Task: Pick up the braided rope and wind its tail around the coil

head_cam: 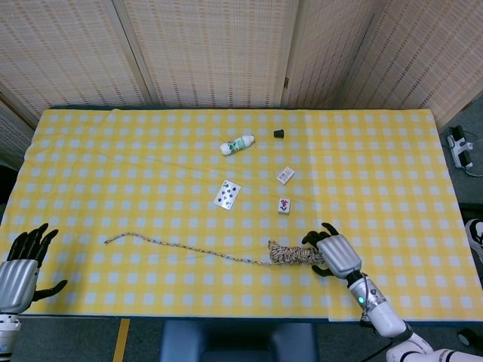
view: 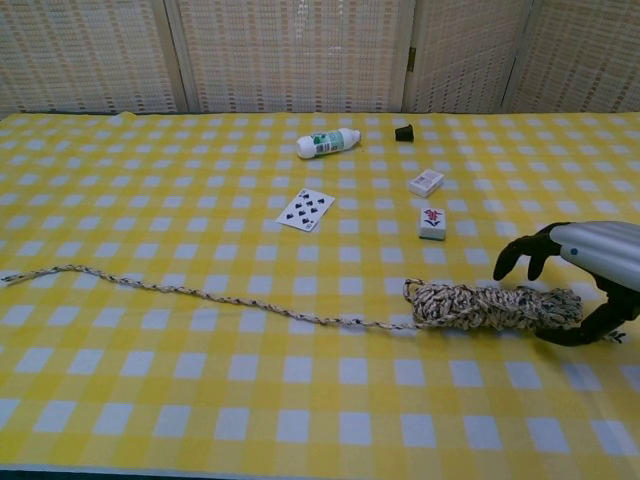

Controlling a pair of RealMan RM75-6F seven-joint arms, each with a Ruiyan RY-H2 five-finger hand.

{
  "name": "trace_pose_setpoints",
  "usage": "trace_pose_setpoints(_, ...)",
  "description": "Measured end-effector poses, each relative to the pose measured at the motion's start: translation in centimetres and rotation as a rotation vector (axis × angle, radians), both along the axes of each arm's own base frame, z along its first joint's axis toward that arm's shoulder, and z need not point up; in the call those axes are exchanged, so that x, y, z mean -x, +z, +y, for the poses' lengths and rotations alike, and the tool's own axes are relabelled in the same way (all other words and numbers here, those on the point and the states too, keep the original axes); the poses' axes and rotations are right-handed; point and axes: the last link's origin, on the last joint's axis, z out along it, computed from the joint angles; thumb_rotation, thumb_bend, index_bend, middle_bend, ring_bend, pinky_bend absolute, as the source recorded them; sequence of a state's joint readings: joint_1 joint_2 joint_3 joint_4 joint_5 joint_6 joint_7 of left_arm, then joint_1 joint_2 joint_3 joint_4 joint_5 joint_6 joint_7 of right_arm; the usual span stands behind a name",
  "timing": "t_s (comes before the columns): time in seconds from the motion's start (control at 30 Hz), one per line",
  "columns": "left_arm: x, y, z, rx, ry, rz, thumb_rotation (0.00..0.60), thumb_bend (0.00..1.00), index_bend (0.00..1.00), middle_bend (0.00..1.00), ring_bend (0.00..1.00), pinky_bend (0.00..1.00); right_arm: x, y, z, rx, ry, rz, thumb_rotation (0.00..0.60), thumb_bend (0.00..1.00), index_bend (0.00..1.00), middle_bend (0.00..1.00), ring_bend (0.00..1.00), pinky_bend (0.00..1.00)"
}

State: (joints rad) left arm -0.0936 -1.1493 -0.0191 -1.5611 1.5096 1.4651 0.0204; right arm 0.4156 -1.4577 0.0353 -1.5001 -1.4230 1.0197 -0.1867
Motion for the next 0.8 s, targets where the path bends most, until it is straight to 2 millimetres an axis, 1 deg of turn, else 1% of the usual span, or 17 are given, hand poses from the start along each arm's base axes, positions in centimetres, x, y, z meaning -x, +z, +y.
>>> trace_pose_setpoints(0.07,0.0,0.0,0.0,0.000,0.000,0.000,0.600,0.17,0.13,0.01,0.01,0.00,0.0,0.0,-0.1,0.003,-0.004,-0.008,0.600,0.33,0.36,0.31,0.35,0.15)
trace_pose_setpoints(0.3,0.2,-0.1,0.0,0.001,0.006,-0.001,0.600,0.17,0.13,0.01,0.01,0.00,-0.1,-0.4,-0.3,-0.003,-0.009,-0.023,0.600,0.40,0.37,0.35,0.40,0.15)
trace_pose_setpoints(0.57,0.4,-0.1,0.0,0.006,0.015,-0.002,0.600,0.17,0.13,0.01,0.01,0.00,-0.1,-0.8,-0.2,-0.014,-0.012,-0.025,0.600,0.45,0.39,0.40,0.44,0.16)
trace_pose_setpoints(0.63,0.5,-0.2,0.1,0.008,0.017,-0.002,0.600,0.17,0.13,0.01,0.01,0.00,-0.1,-0.9,-0.2,-0.016,-0.012,-0.025,0.600,0.47,0.40,0.41,0.46,0.17)
trace_pose_setpoints(0.8,0.5,-0.3,0.2,0.014,0.015,0.000,0.600,0.17,0.13,0.01,0.01,0.00,-0.2,-1.0,-0.3,-0.015,-0.010,-0.031,0.600,0.56,0.47,0.45,0.50,0.24)
